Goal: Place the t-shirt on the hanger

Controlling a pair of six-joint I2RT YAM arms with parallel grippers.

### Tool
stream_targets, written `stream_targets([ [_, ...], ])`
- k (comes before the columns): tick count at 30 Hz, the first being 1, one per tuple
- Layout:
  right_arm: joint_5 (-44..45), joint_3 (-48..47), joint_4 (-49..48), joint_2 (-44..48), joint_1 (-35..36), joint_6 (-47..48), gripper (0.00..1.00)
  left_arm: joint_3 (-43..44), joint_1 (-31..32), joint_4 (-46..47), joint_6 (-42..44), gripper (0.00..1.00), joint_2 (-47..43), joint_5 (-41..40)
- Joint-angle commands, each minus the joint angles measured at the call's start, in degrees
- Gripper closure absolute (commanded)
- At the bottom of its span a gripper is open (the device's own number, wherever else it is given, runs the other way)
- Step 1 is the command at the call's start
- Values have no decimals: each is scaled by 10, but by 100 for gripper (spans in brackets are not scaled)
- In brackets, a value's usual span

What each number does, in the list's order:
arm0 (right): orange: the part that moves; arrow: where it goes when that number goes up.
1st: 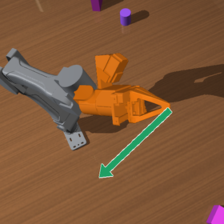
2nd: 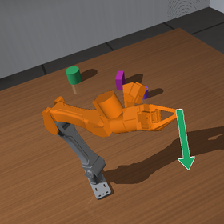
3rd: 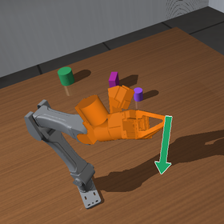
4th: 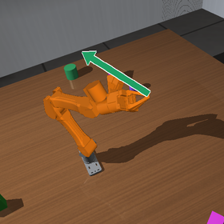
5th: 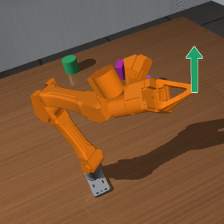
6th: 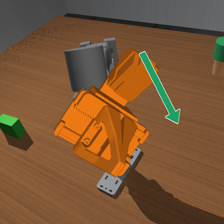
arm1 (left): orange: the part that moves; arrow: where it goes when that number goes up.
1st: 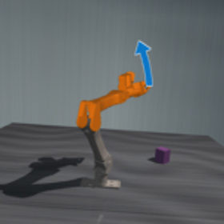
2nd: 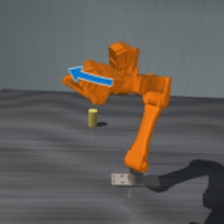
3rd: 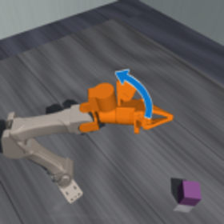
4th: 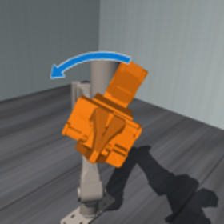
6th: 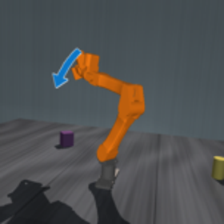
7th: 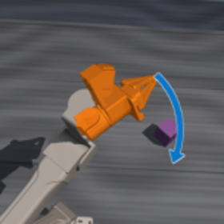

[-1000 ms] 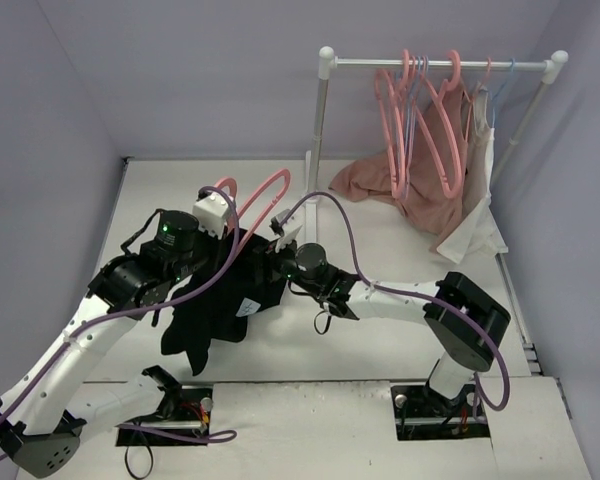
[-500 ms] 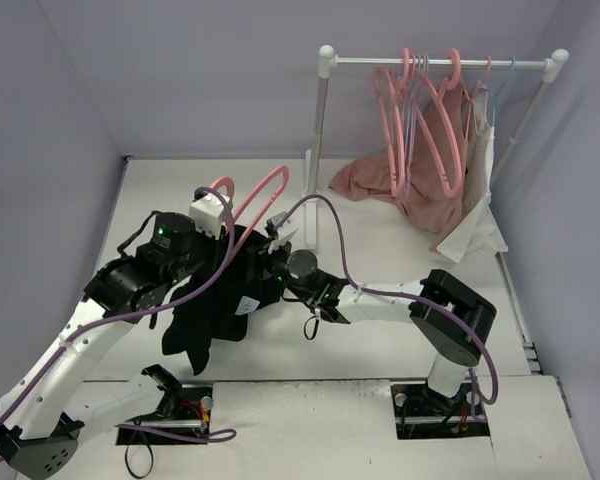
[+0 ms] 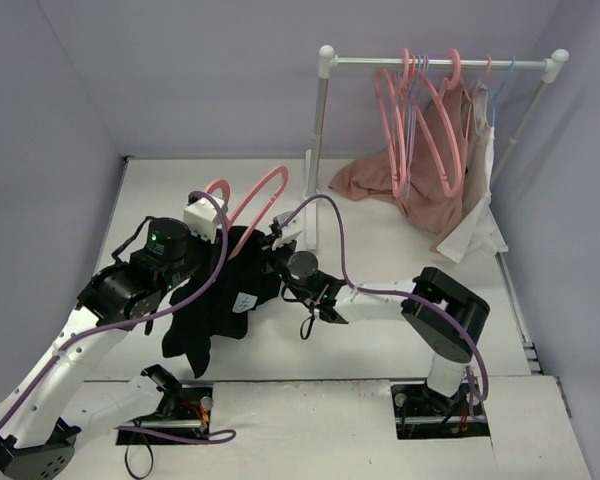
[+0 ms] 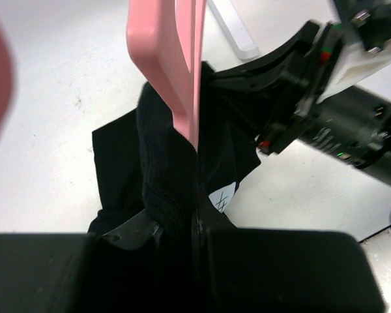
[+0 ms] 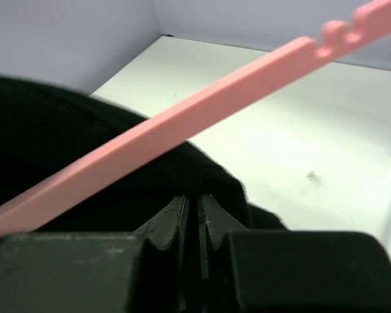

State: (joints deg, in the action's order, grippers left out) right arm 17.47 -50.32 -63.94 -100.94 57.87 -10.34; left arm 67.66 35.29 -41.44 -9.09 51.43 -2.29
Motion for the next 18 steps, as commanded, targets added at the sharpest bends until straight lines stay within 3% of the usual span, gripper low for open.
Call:
stream_targets([
  [1,19,26,-19,81,-45,14,100,7,2,34,5,100,-6,-22],
  [11,-135,35,102,133,-180,0,100,-6,2,36,66,100,-43,21],
  [18,-169,39,150,152,-256,-35,100,-11,2,19,89,100,-39,4],
])
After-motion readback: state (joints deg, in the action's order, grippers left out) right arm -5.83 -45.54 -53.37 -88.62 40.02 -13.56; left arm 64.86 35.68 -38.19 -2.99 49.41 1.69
